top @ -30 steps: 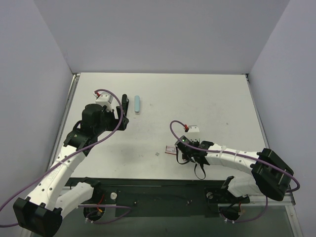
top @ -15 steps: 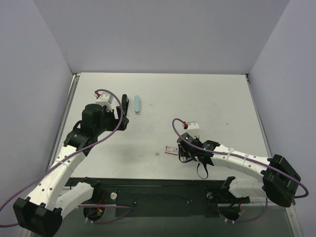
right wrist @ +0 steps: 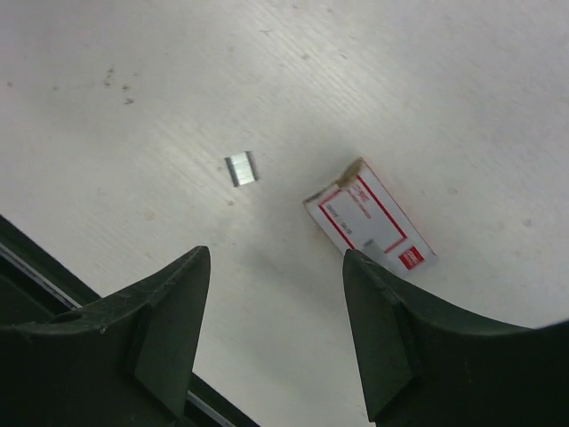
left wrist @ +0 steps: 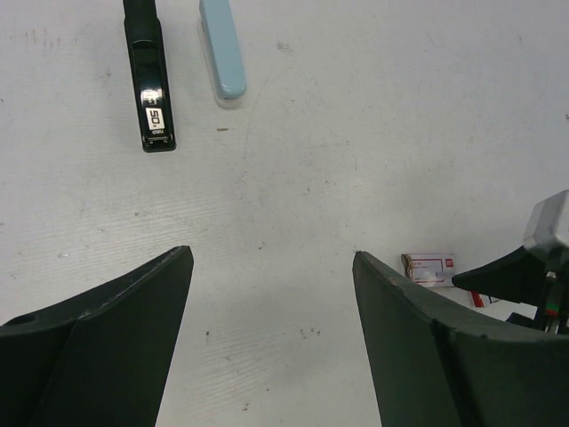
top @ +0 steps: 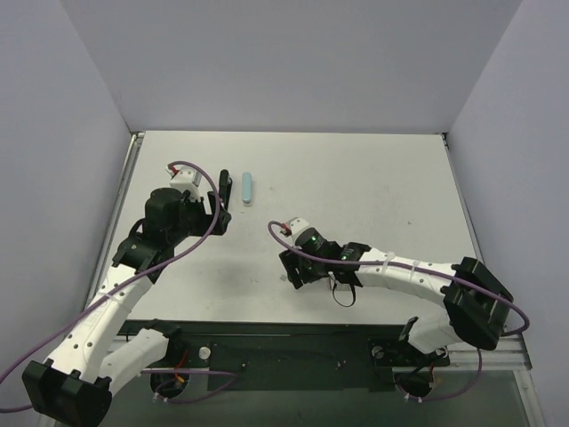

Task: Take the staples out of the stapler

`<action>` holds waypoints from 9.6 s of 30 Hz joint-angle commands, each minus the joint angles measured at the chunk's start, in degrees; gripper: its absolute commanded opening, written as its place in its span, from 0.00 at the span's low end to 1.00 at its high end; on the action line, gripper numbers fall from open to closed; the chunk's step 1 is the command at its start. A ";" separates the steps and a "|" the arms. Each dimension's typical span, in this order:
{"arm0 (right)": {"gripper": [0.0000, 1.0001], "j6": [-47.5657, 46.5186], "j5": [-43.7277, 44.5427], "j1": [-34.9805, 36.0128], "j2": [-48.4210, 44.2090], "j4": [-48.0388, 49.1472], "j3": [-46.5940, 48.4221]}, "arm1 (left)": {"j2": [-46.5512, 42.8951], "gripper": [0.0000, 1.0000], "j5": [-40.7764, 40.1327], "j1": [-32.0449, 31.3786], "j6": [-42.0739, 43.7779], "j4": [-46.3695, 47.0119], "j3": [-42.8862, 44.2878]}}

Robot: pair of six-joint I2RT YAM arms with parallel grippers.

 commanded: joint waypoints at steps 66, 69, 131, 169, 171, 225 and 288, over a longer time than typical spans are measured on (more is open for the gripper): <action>0.14 -14.20 2.96 6.08 19.94 4.53 9.36 | -1.16 0.91 -0.81 1.11 -0.29 2.36 0.85; 0.11 -13.50 3.84 5.99 19.24 4.61 9.01 | -1.07 0.91 -0.73 1.20 -0.29 2.45 0.85; 0.08 17.62 15.79 -8.86 -9.77 -12.09 -11.65 | 1.04 0.91 0.42 1.81 -0.55 2.89 0.85; 0.30 18.85 15.88 -8.86 -13.45 -10.85 -12.53 | 2.27 0.91 4.19 1.99 -0.38 3.68 0.68; 0.31 18.76 16.76 -8.86 -14.95 -11.64 -12.44 | 3.05 0.91 5.94 1.90 -0.38 4.03 0.76; 0.19 21.22 6.91 -19.15 -16.01 -9.80 -18.41 | 32.94 0.48 -6.62 -24.99 -10.31 16.07 1.47; 0.00 25.62 11.22 -14.66 -2.82 -9.19 -10.77 | 44.72 0.43 -2.13 -26.66 -10.66 20.90 1.20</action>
